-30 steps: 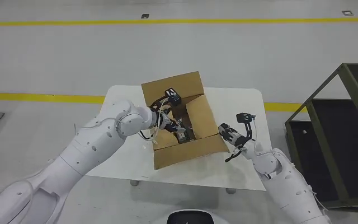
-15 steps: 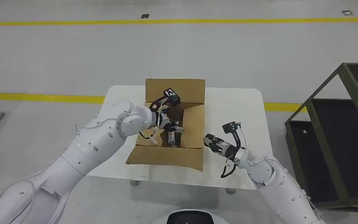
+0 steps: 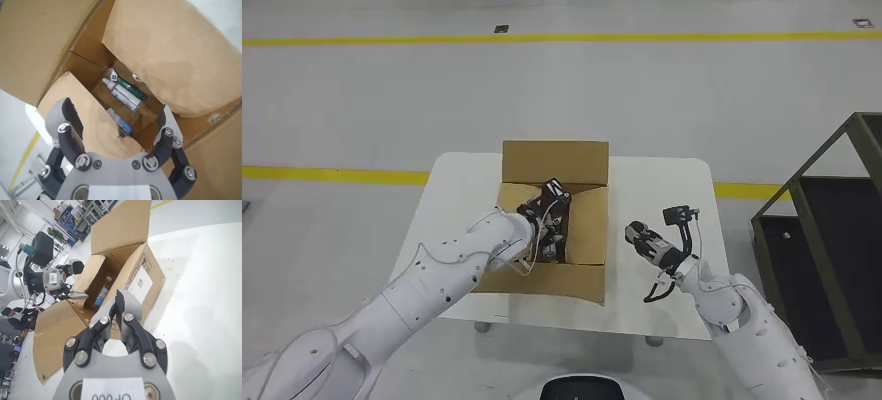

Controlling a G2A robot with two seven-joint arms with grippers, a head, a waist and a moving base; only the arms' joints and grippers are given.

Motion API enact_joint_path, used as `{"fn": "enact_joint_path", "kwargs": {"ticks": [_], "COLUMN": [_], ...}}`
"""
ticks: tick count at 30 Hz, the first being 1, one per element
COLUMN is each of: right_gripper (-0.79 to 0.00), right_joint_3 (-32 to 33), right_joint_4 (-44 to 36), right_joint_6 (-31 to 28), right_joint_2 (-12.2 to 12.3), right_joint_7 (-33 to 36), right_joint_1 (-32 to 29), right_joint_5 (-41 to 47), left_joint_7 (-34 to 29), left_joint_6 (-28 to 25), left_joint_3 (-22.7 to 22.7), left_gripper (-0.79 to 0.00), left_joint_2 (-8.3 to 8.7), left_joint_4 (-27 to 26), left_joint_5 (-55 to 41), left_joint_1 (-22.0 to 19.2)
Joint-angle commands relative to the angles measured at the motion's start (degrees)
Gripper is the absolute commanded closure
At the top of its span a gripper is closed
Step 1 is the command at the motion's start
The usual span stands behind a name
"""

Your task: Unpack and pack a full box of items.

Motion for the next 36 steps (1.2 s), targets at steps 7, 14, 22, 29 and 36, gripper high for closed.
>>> {"fn": "enact_joint_path", "kwargs": {"ticks": [7, 14, 22, 29, 36], "right_gripper": [0.000, 0.000, 0.000, 0.000, 0.000], "right_joint_3": [-0.3, 0.2, 1.0, 1.4, 1.8], "right_joint_4": [0.7, 1.2, 1.4, 1.4, 1.4], "right_joint_6": [-0.2, -0.4, -0.7, -1.0, -1.2], "right_joint_2": [-0.3, -0.5, -0.6, -0.7, -0.8], "right_joint_7": [-0.6, -1.4, -1.6, -1.7, -2.0], "right_joint_1": [0.3, 0.3, -0.5, -0.7, -0.8], "right_joint_5": [0.4, 1.0, 1.9, 2.1, 2.3], "left_joint_7": [-2.5, -4.3, -2.6, -0.4, 1.9], "left_joint_6": [5.8, 5.5, 6.1, 6.5, 7.8], "left_joint_3": [2.4, 2.7, 2.6, 1.5, -0.7], "left_gripper": [-0.785, -0.785, -0.785, -0.714, 0.000], "left_joint_2": [-3.71, -6.91, -9.89, -11.35, -11.87], "left_joint_4": [4.3, 10.2, 16.2, 19.3, 20.3], "left_joint_5": [9.2, 12.5, 16.9, 20.2, 23.2], "left_joint_1": [1.5, 1.1, 1.2, 1.7, 2.3]}}
